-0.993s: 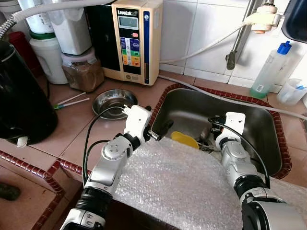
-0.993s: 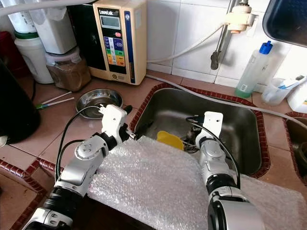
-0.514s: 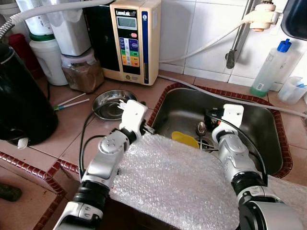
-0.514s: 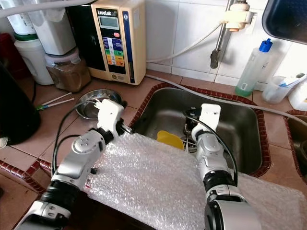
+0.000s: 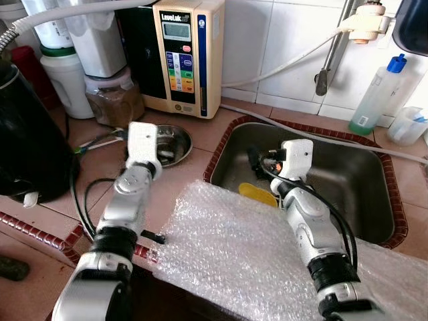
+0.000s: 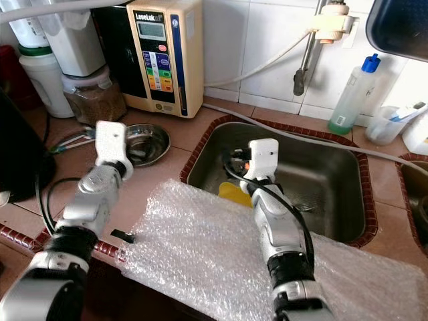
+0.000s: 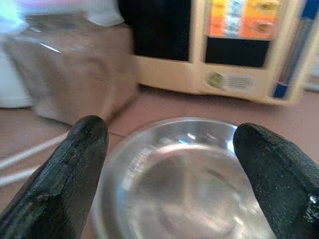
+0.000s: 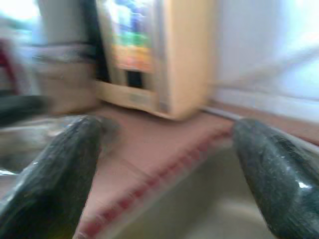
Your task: Kitchen organization
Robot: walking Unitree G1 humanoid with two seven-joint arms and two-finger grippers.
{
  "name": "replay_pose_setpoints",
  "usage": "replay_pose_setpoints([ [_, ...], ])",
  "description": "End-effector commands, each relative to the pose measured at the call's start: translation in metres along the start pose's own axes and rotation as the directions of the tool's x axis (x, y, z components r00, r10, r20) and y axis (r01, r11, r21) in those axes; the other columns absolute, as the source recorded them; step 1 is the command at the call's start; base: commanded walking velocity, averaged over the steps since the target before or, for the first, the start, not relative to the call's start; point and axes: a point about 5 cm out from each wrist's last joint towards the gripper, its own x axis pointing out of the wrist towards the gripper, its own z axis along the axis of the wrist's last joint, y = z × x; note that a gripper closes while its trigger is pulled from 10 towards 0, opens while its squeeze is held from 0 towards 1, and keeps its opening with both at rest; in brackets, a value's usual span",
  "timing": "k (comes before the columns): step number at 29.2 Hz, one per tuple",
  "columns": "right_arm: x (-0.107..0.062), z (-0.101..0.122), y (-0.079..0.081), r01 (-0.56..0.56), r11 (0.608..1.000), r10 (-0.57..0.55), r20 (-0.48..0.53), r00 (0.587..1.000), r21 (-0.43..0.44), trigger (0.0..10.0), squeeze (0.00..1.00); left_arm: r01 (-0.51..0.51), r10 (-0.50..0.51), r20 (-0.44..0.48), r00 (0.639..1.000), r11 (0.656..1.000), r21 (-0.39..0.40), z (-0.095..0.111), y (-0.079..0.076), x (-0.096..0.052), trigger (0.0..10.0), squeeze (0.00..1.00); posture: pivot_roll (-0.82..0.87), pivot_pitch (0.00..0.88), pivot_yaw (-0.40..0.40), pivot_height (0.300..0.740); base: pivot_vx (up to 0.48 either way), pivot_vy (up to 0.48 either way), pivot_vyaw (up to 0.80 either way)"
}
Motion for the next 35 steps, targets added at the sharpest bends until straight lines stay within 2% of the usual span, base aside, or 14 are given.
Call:
replay_pose_setpoints([
  [1,0.001,0.009,0.016,-0.112,0.993,0.113,0.021,0.993,-0.02,10.0,0.78,-0.048,0.047,-0.042,0.998,0.999,-0.017,-0.004,0.006,0.002,10.0,1.0,0.06,0.0,0.057,0.74,0.0,0.0,0.0],
  [2,0.0,0.01,0.019,-0.135,0.99,0.136,0.023,0.99,-0.034,10.0,0.78,-0.052,0.051,-0.05,0.997,0.998,-0.025,-0.005,0.007,0.003,10.0,1.0,0.06,0.0,0.057,0.74,0.0,0.0,0.0],
  [3,-0.001,0.011,0.021,-0.149,0.988,0.15,0.024,0.988,-0.043,10.0,0.62,-0.052,0.05,-0.06,0.997,0.998,-0.036,-0.006,0.007,0.003,10.0,1.0,0.05,0.0,0.056,0.74,0.0,0.0,0.0],
  [4,-0.003,0.011,0.025,-0.168,0.985,0.169,0.021,0.985,-0.049,10.0,0.0,-0.066,0.062,-0.076,0.995,0.996,-0.052,-0.008,0.009,0.004,10.0,1.0,0.05,0.0,0.056,0.74,0.0,0.0,0.0],
  [6,-0.006,0.011,0.03,-0.191,0.98,0.192,0.01,0.981,-0.051,10.0,0.0,-0.101,0.095,-0.091,0.991,0.993,-0.062,-0.009,0.012,0.004,10.0,1.0,0.04,0.0,0.057,0.74,0.0,0.0,0.0],
  [7,-0.008,0.012,0.033,-0.2,0.979,0.2,0.001,0.98,-0.05,10.0,0.0,-0.13,0.124,-0.098,0.987,0.99,-0.059,-0.01,0.015,0.005,10.0,0.75,0.04,0.0,0.057,0.74,0.0,0.0,0.0],
  [8,-0.009,0.012,0.035,-0.206,0.977,0.206,-0.003,0.978,-0.052,10.0,0.0,-0.145,0.136,-0.115,0.984,0.987,-0.072,-0.011,0.016,0.006,10.0,0.04,0.04,0.0,0.057,0.74,0.0,0.0,0.0],
  [9,-0.011,0.013,0.038,-0.222,0.974,0.222,-0.007,0.975,-0.054,10.0,0.0,-0.175,0.158,-0.163,0.974,0.979,-0.099,-0.016,0.019,0.006,10.0,0.0,0.04,0.0,0.057,0.74,0.0,0.0,0.0],
  [15,-0.019,0.018,0.056,-0.318,0.946,0.319,-0.007,0.948,-0.053,10.0,0.0,-0.209,0.167,-0.264,0.95,0.968,-0.139,-0.027,0.021,0.006,10.0,0.0,0.04,0.0,0.063,0.74,0.0,0.0,0.0],
  [24,-0.021,0.019,0.059,-0.326,0.943,0.325,-0.029,0.945,-0.068,10.0,0.0,-0.205,0.103,-0.389,0.915,0.951,-0.231,-0.038,0.012,0.005,10.0,0.0,0.03,0.0,0.065,0.74,0.0,0.0,0.0],
  [25,-0.022,0.019,0.059,-0.326,0.943,0.325,-0.03,0.945,-0.062,10.0,0.0,-0.19,0.078,-0.402,0.912,0.951,-0.245,-0.039,0.01,0.006,4.7,0.0,0.03,0.0,0.065,0.74,0.0,0.0,0.0],
  [26,-0.022,0.019,0.059,-0.326,0.943,0.325,-0.03,0.945,-0.062,10.0,0.0,-0.19,0.078,-0.402,0.912,0.951,-0.245,-0.039,0.01,0.006,4.7,0.0,0.03,0.0,0.065,0.74,0.0,0.0,0.0],
  [27,-0.022,0.019,0.06,-0.328,0.943,0.326,-0.031,0.945,-0.058,10.0,0.0,-0.2,0.083,-0.401,0.912,0.945,-0.259,-0.038,0.01,0.006,0.0,0.0,0.03,0.0,0.065,0.74,0.0,0.0,0.0],
  [35,-0.025,0.015,0.06,-0.349,0.936,0.345,-0.066,0.936,-0.047,10.0,0.0,-0.195,0.068,-0.417,0.906,0.943,-0.271,-0.037,0.011,0.007,0.0,0.0,0.03,0.0,0.063,0.74,0.0,0.0,0.0],
])
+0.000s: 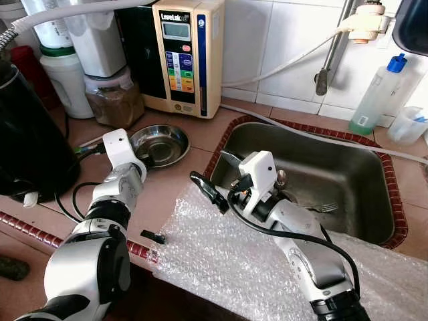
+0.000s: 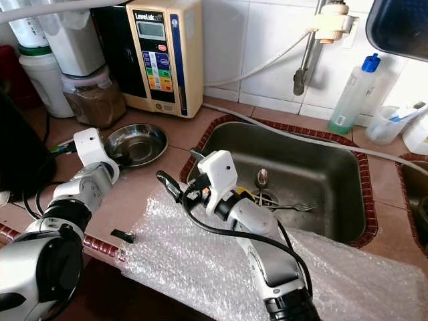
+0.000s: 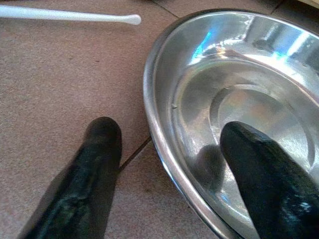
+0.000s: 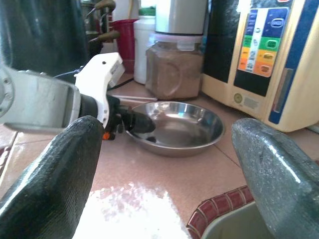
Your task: Kitchen organization
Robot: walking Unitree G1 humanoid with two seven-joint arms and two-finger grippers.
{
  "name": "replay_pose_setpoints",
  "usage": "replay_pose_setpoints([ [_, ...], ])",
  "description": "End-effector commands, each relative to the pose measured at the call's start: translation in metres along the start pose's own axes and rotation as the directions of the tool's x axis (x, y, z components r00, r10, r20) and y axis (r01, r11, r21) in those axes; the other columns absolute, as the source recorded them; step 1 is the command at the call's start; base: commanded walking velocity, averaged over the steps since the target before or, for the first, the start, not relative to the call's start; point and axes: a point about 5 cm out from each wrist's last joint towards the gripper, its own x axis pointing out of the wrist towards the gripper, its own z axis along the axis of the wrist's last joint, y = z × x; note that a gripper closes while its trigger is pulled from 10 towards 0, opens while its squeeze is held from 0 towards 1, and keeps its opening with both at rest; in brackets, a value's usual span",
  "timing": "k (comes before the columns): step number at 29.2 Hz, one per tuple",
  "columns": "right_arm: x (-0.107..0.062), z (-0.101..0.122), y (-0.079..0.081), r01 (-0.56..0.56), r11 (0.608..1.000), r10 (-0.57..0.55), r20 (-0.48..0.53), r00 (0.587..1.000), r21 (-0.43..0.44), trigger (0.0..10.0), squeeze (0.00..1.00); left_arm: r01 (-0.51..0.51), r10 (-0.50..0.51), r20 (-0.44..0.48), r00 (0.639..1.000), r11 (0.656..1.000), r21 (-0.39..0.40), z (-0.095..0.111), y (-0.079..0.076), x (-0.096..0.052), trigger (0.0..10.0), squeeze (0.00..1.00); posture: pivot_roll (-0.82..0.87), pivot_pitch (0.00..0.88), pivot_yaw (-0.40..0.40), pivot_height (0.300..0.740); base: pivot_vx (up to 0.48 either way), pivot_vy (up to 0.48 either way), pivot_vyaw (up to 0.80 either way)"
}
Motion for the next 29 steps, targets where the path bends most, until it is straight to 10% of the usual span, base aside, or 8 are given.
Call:
replay_pose_setpoints([
  [1,-0.001,0.001,0.001,-0.004,1.0,0.004,-0.008,1.0,-0.005,10.0,0.0,0.025,-0.026,-0.048,0.999,1.0,-0.018,-0.004,-0.005,0.0,0.0,0.0,0.03,0.0,0.063,0.74,0.0,0.0,0.0],
  [29,-0.003,-0.018,-0.018,0.104,0.99,-0.117,-0.142,0.983,-0.092,10.0,0.0,0.122,-0.123,0.028,0.992,0.992,0.043,0.001,-0.02,-0.003,0.0,0.0,0.03,0.0,0.054,0.74,0.0,0.0,0.0],
])
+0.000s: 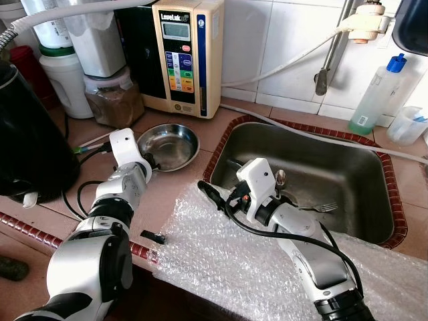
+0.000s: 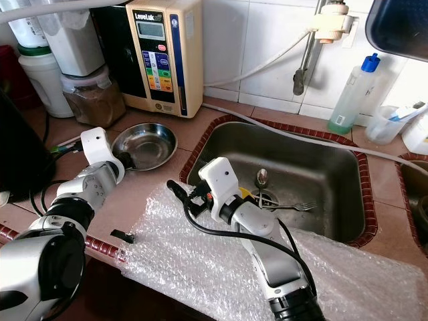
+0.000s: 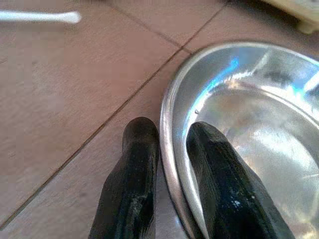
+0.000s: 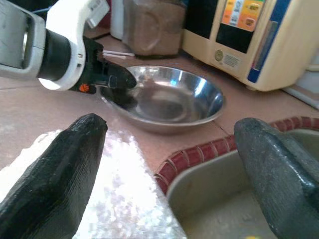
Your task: Kitchen organization
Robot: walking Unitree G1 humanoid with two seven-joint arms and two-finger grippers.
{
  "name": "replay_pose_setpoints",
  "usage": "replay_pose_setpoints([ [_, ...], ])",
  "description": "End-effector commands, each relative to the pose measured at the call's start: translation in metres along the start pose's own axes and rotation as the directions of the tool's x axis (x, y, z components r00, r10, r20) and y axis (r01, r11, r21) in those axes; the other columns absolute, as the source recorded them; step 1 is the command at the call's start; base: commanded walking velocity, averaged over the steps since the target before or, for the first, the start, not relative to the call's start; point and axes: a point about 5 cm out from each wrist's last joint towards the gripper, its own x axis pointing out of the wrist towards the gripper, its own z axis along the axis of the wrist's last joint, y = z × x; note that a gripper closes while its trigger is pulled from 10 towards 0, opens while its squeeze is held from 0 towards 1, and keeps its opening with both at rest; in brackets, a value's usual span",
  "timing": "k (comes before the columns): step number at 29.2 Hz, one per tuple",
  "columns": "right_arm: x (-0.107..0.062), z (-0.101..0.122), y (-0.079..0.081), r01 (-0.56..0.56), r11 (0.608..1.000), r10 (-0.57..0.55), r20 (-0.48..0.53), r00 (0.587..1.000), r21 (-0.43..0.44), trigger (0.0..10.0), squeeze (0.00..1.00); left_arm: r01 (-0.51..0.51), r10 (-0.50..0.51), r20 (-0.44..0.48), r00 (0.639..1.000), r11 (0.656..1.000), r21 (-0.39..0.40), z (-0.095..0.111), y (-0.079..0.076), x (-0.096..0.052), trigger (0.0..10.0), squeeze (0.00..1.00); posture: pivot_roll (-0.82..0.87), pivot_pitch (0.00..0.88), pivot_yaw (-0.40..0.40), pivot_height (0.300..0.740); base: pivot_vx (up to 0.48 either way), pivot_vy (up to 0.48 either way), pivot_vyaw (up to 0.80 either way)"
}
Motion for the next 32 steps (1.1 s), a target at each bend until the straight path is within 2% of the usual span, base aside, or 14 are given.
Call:
replay_pose_setpoints([
  [1,0.002,0.002,-0.005,0.018,1.0,-0.018,-0.004,1.0,-0.011,10.0,0.0,0.008,-0.008,0.025,1.0,1.0,0.01,0.003,-0.002,-0.001,0.0,0.0,0.03,0.0,0.054,0.74,0.0,0.0,0.0],
  [6,0.002,0.001,-0.007,0.033,0.999,-0.033,-0.006,0.999,-0.017,10.0,0.0,-0.015,0.016,0.048,0.999,1.0,-0.018,0.001,-0.001,-0.001,0.0,0.0,0.03,0.0,0.055,0.74,0.0,0.0,0.0],
  [10,0.003,0.001,-0.009,0.037,0.999,-0.037,-0.005,0.999,-0.021,10.0,0.0,-0.024,0.024,0.046,0.999,1.0,-0.002,-0.002,0.002,-0.001,0.0,0.0,0.03,0.0,0.054,0.74,0.0,0.0,0.0],
  [12,0.003,0.001,-0.014,0.061,0.998,-0.061,-0.008,0.998,0.015,10.0,0.0,-0.041,0.042,0.033,0.999,0.999,-0.03,-0.001,0.002,-0.001,0.0,0.0,0.04,0.0,0.05,0.74,0.0,0.0,0.0],
  [13,0.004,0.004,-0.016,0.055,0.998,-0.055,0.005,0.998,0.021,10.0,0.0,-0.032,0.034,0.04,0.999,0.999,-0.039,0.002,0.0,-0.002,0.0,0.0,0.04,0.0,0.051,0.74,0.0,0.0,0.0],
  [17,0.005,0.003,-0.018,0.046,0.998,-0.047,-0.004,0.999,-0.033,10.0,0.0,-0.014,0.01,0.108,0.994,0.999,0.035,0.01,-0.002,-0.003,0.0,0.0,0.02,0.0,0.054,0.74,0.0,0.0,0.0],
  [19,0.004,0.004,-0.023,0.074,0.997,-0.074,0.002,0.997,-0.003,10.0,0.0,-0.008,0.008,0.127,0.992,1.0,-0.003,0.012,-0.003,-0.004,0.0,0.0,0.02,0.0,0.057,0.74,0.0,0.0,0.0],
  [20,0.003,0.007,-0.027,0.099,0.994,-0.099,0.013,0.995,0.038,10.0,0.0,0.011,-0.004,0.147,0.989,0.999,-0.05,0.013,-0.006,-0.005,0.0,0.0,0.02,0.0,0.057,0.74,0.0,0.0,0.0],
  [22,0.002,0.006,-0.029,0.106,0.993,-0.107,0.009,0.994,0.048,10.0,0.0,0.023,-0.015,0.157,0.987,0.998,-0.052,0.012,-0.008,-0.006,0.0,0.0,0.02,0.0,0.053,0.74,0.0,0.0,0.0],
  [26,0.003,0.007,-0.033,0.112,0.994,-0.112,0.008,0.994,0.015,10.0,0.0,0.087,-0.061,0.227,0.972,0.99,-0.108,0.015,-0.015,-0.009,0.0,0.0,0.01,0.0,0.042,0.74,0.0,0.0,0.0],
  [27,0.005,0.012,-0.037,0.138,0.99,-0.139,0.033,0.99,0.011,10.0,0.0,0.144,-0.108,0.281,0.954,0.983,-0.111,0.02,-0.021,-0.013,0.0,0.0,0.01,0.0,0.035,0.74,0.0,0.0,0.0],
  [31,0.008,0.019,-0.047,0.217,0.976,-0.218,0.066,0.974,0.025,10.0,0.0,0.233,-0.192,0.343,0.92,0.969,-0.084,0.024,-0.035,-0.019,0.0,0.0,0.02,0.0,0.025,0.74,0.0,0.0,0.0],
  [32,0.012,0.024,-0.054,0.261,0.964,-0.265,0.085,0.961,0.052,10.0,0.0,0.297,-0.253,0.37,0.894,0.953,-0.064,0.025,-0.045,-0.023,0.0,0.0,0.03,0.0,0.022,0.74,0.0,0.0,0.0],
])
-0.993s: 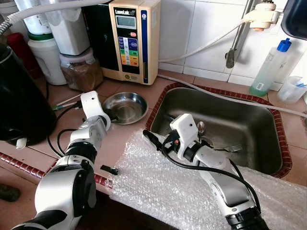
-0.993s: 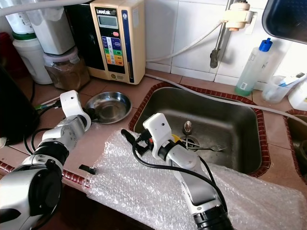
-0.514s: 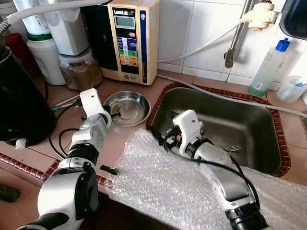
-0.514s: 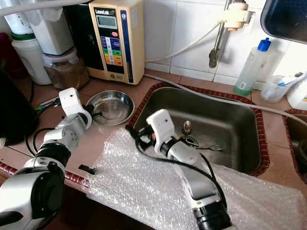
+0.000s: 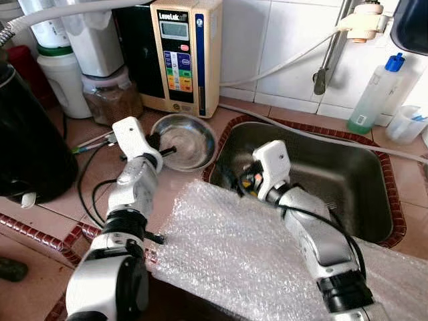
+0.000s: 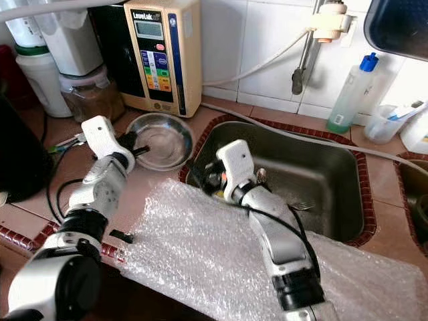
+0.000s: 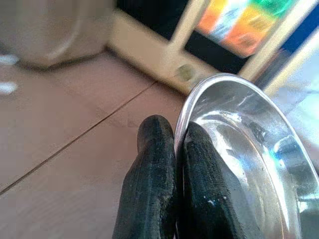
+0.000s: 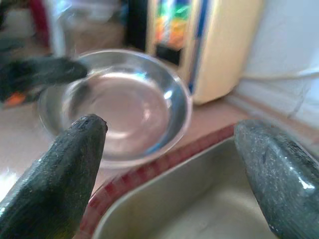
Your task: Kitchen organization
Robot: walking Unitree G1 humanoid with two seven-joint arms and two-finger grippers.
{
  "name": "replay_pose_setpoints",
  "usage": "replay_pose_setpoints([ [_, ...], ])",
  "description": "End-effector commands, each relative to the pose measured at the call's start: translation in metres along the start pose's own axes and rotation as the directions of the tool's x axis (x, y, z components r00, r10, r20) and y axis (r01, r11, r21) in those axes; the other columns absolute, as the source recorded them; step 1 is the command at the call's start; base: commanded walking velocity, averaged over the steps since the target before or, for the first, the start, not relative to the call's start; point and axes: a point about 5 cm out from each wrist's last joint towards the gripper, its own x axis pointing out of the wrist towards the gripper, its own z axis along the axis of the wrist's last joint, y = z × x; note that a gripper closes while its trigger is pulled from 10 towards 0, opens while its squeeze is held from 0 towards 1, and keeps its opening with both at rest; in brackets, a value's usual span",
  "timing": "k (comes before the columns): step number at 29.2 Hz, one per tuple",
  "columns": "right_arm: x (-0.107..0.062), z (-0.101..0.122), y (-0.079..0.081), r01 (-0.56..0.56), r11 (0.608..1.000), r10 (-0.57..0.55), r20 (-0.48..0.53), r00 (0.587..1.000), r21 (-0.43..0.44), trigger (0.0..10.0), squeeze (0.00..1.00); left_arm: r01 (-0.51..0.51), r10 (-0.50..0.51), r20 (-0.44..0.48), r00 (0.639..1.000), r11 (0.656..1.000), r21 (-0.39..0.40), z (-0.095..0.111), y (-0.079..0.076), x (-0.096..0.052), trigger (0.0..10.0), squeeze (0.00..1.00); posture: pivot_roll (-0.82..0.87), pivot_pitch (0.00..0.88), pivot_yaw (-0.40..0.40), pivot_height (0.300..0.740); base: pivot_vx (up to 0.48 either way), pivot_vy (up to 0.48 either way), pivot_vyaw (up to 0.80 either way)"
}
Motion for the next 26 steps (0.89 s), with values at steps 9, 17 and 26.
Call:
replay_pose_setpoints([
  [9,0.012,0.009,-0.02,0.162,0.985,-0.164,0.034,0.986,0.053,10.0,0.0,0.229,-0.23,0.154,0.961,0.973,0.023,0.016,-0.04,-0.008,0.0,0.0,0.02,0.0,0.018,0.74,0.0,0.0,0.0],
  [17,0.015,0.008,-0.039,0.278,0.953,-0.284,0.036,0.958,0.119,10.0,0.0,0.345,-0.34,0.172,0.925,0.939,-0.002,0.012,-0.06,-0.017,0.0,0.0,0.02,0.0,0.016,0.74,0.0,0.0,0.0],
  [26,0.026,0.018,-0.047,0.319,0.922,-0.341,0.07,0.938,0.222,0.0,0.0,0.387,-0.381,0.171,0.909,0.922,-0.006,0.01,-0.067,-0.023,0.0,0.0,0.04,0.0,0.015,0.74,0.0,0.0,0.0],
])
